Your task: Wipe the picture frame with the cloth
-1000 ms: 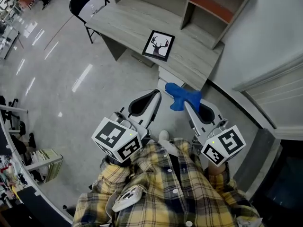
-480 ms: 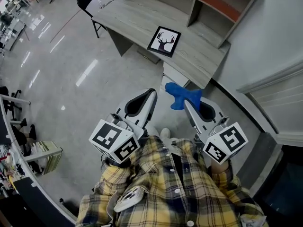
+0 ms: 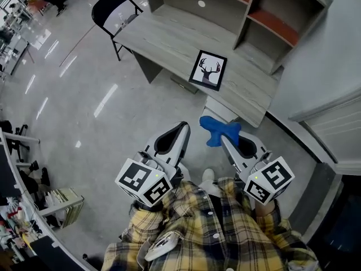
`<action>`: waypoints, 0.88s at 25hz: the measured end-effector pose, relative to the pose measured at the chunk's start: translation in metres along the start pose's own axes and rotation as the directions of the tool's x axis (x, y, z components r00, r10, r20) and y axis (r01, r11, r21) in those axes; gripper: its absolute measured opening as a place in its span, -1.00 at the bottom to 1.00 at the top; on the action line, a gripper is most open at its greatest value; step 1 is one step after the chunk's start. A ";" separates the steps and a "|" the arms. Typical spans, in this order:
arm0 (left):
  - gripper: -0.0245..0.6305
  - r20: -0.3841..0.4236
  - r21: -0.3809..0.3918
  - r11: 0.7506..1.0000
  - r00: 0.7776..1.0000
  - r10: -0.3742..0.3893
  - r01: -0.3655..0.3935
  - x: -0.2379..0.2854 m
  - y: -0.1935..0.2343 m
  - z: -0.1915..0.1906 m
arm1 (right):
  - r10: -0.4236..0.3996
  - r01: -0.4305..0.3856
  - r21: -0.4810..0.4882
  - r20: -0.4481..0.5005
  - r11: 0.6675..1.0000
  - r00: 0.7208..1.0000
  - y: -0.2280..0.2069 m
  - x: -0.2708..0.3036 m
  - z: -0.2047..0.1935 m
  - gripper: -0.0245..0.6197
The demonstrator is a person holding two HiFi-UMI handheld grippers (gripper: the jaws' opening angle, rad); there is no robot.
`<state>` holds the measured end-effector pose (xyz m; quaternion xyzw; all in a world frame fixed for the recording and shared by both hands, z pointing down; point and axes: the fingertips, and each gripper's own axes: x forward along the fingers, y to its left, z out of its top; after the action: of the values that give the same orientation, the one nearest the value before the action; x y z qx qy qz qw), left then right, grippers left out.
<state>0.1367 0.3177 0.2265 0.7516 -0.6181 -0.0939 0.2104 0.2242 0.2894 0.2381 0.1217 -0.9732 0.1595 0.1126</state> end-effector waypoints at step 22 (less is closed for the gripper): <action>-0.91 -0.173 -0.007 0.976 0.961 -0.217 0.219 0.026 0.162 0.060 | -0.303 0.299 0.121 0.014 0.946 0.953 -0.021 0.153 0.032 -0.80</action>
<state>-0.0260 0.2569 0.2466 0.8217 -0.5114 -0.0472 0.2470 0.0794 0.2288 0.2537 0.2778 -0.9338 0.1956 0.1123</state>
